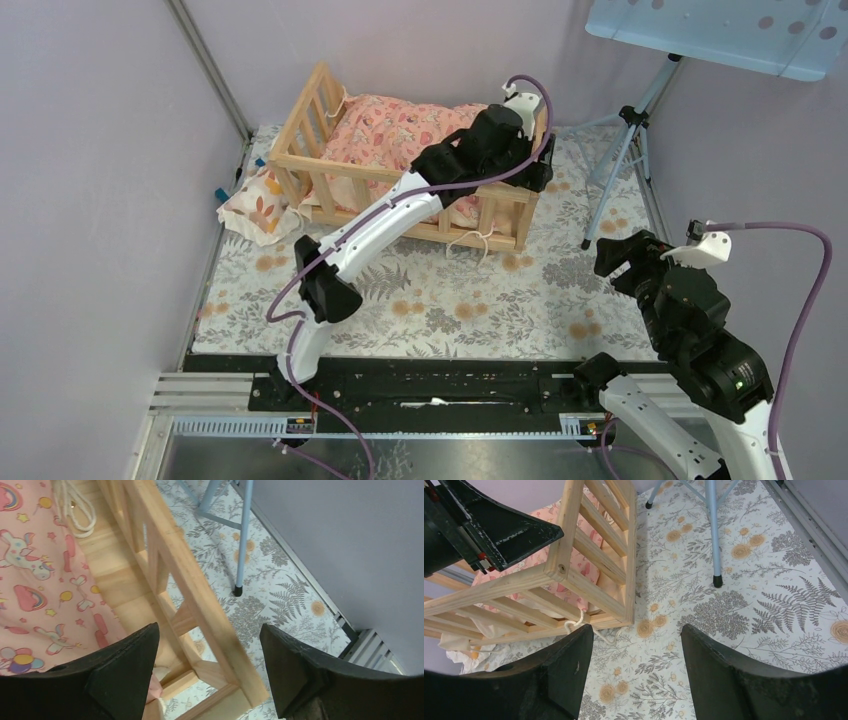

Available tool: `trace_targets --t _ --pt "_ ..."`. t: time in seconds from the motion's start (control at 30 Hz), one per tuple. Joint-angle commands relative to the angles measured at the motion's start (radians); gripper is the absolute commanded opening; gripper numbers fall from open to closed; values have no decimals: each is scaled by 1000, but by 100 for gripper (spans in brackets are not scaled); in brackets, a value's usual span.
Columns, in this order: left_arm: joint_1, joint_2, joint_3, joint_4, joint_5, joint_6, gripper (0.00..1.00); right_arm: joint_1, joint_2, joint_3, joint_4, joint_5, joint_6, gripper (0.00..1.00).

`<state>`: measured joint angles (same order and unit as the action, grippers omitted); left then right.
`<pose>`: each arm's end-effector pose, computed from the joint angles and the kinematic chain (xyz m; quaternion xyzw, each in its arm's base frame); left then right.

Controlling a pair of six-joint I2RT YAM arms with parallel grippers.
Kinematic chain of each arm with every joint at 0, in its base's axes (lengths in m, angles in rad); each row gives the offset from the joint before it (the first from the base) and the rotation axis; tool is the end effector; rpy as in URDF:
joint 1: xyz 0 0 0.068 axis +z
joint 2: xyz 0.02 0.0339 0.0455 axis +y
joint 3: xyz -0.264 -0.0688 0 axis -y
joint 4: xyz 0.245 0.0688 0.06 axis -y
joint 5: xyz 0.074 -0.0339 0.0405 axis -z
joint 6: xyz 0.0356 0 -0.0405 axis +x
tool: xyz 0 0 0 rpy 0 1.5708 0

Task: Set up the pet bed
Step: Adjust the bed frame at the center of the board.

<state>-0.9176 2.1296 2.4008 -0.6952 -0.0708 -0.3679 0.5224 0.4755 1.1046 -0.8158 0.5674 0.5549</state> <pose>0.2936 -0.3795 0.4157 0.2094 0.8132 -0.3012 0.4518 0.0531 0.0085 0.4077 0.1906 0.7362 0.1293 0.6364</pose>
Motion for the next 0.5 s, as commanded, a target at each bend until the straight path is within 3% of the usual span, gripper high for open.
trace_targets --t 0.0,0.33,0.4,0.47 --pt "-21 20 12 77 25 -24 78 -6 -28 -19 3 41 -10 72" --pt "-28 107 20 116 55 -24 60 -6 -54 -47 28 28 -23 72" --pt "-32 118 23 117 66 -4 52 -5 -50 -48 32 31 -27 72" --pt "-38 109 11 109 66 17 38 -6 -45 -49 33 31 -31 72"
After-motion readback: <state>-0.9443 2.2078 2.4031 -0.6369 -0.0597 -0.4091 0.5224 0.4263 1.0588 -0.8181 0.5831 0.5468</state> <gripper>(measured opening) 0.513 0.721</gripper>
